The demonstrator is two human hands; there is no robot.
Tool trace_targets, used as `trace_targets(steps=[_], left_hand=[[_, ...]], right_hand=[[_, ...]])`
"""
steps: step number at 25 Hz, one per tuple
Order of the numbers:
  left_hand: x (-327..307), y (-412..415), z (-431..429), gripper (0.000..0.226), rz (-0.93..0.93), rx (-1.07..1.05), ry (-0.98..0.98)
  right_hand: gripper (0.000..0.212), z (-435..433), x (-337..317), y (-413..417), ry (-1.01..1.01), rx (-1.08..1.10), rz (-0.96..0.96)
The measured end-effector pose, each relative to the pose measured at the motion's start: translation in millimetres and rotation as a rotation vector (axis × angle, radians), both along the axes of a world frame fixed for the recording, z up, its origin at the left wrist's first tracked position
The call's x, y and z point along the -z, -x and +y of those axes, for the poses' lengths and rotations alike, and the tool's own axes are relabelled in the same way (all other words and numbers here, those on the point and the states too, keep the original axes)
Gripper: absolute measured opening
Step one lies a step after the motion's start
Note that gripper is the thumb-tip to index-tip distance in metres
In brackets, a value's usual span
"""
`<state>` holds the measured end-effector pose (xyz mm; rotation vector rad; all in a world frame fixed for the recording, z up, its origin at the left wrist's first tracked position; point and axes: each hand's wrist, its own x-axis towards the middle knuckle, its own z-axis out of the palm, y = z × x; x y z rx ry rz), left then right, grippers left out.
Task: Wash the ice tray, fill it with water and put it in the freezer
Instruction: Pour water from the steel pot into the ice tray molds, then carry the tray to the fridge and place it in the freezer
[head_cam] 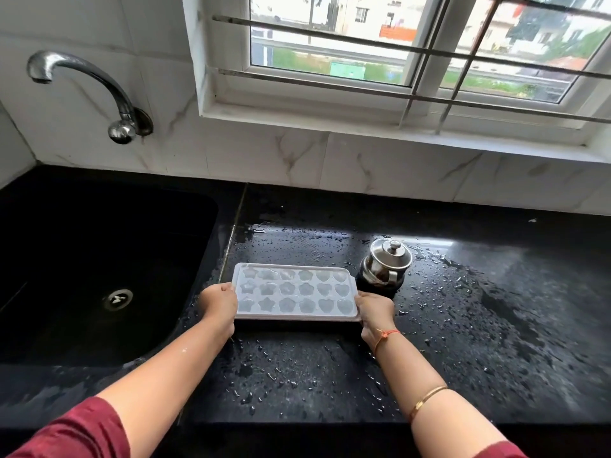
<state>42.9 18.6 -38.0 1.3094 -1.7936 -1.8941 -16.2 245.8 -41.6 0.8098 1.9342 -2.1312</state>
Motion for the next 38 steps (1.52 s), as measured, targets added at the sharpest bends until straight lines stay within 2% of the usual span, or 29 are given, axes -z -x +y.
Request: trace_targets(steps=[9, 16, 19, 22, 26, 30, 38], left_hand=[[1, -32, 16, 0.029, 0.006, 0.033, 0.021], [-6, -56, 41, 0.019, 0.089, 0.089, 0.019], [-9, -64, 57, 0.013, 0.113, 0.130, -0.015], [-11, -73, 78, 0.017, 0.108, 0.187, -0.030], [-17, -85, 112, 0.021, 0.130, 0.245, -0.046], [-20, -97, 153, 0.014, 0.133, 0.335, -0.036], [-12, -136, 244, 0.012, 0.087, 0.561, -0.078]], right_hand=[[0.023, 14, -9, -36, 0.006, 0.033, 0.009], [0.033, 37, -13, -68, -0.002, 0.070, 0.032], [0.031, 54, -17, -83, -0.001, 0.104, 0.032], [0.025, 76, -20, -101, -0.003, 0.125, 0.030], [0.031, 110, -29, -129, 0.008, 0.204, 0.026], [0.035, 150, -41, -165, -0.019, 0.315, 0.030], [0.026, 237, -45, -256, -0.049, 0.520, -0.009]])
